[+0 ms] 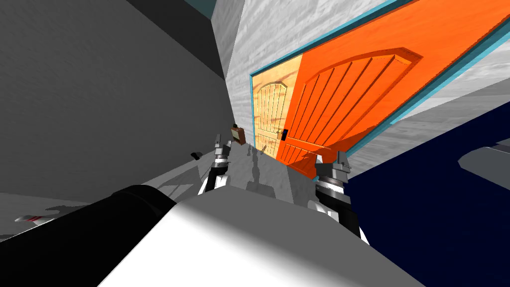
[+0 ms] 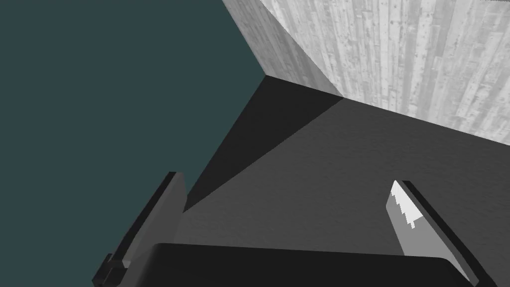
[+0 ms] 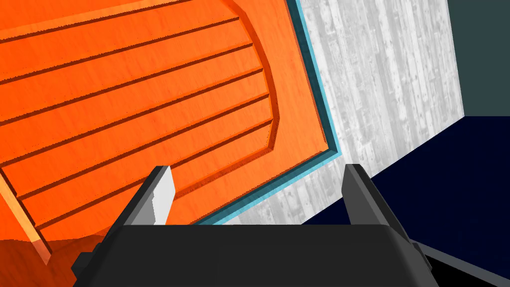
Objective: Pull the door open
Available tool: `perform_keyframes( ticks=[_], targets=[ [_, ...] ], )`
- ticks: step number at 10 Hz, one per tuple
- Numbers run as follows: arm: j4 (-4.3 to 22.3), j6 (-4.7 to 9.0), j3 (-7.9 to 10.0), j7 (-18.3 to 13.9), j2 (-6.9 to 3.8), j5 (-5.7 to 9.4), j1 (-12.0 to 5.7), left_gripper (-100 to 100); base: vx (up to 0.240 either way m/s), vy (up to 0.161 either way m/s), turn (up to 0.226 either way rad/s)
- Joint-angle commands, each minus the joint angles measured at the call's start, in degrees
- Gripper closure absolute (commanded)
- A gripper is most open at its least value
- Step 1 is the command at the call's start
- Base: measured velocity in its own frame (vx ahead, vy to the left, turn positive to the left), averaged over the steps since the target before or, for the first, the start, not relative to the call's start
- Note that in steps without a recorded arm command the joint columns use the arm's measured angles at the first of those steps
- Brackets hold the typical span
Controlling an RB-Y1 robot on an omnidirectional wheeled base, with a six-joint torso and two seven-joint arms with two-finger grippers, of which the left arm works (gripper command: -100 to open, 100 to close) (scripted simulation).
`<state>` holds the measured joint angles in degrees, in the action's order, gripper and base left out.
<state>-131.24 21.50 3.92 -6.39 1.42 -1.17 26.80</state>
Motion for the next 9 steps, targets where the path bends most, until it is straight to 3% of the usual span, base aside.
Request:
perform_keyframes(
  ticks=[1,9],
  targets=[
    [1.6,-0.07,-0.31,-0.1,-0.80,0.07,-0.77,-100,-0.017,-0.032,-0.055],
    [10.7,-0.50,-2.07,-0.9,-4.23,0.46,-5.18,-100,0.157,-0.025,-0.065]
  ],
)
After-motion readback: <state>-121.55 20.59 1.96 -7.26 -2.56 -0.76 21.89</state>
